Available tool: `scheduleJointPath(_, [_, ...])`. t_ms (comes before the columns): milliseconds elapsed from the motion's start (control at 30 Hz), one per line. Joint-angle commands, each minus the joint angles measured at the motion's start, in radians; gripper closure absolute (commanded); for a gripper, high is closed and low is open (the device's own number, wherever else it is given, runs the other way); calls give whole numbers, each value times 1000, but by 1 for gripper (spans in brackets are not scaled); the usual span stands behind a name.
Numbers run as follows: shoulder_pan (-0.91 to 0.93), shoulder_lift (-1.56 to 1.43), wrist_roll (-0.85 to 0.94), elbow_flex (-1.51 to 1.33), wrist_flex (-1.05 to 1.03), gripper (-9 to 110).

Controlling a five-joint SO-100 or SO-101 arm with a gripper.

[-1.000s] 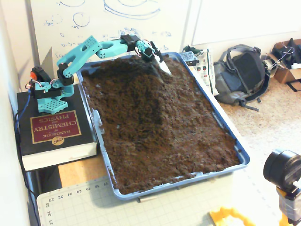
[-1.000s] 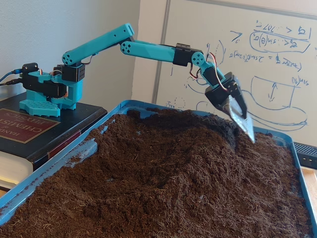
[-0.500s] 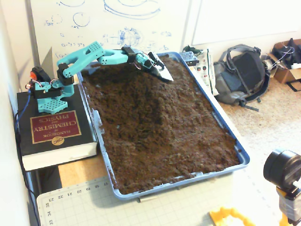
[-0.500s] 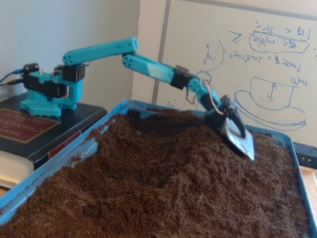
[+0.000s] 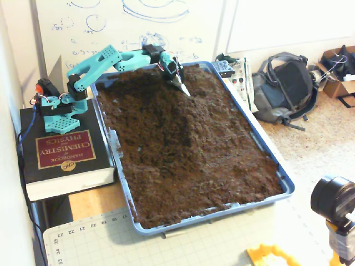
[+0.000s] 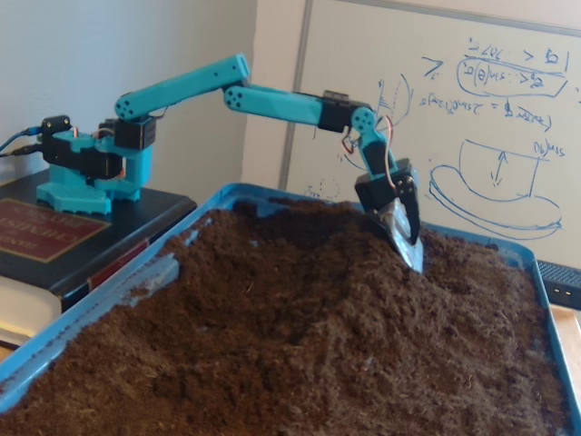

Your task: Build a berm.

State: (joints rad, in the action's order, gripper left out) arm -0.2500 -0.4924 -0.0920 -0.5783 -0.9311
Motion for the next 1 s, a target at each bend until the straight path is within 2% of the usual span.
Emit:
scheduleJointPath(0, [-14,-121,3,23,-78,101])
scheduleJointPath(233, [-12,-230,2,-58,-126,101])
scheduleJointPath(700, [40,-580,-12,-172,-63,101])
scheduleJointPath(967, [204,-509,6,-81,272,101])
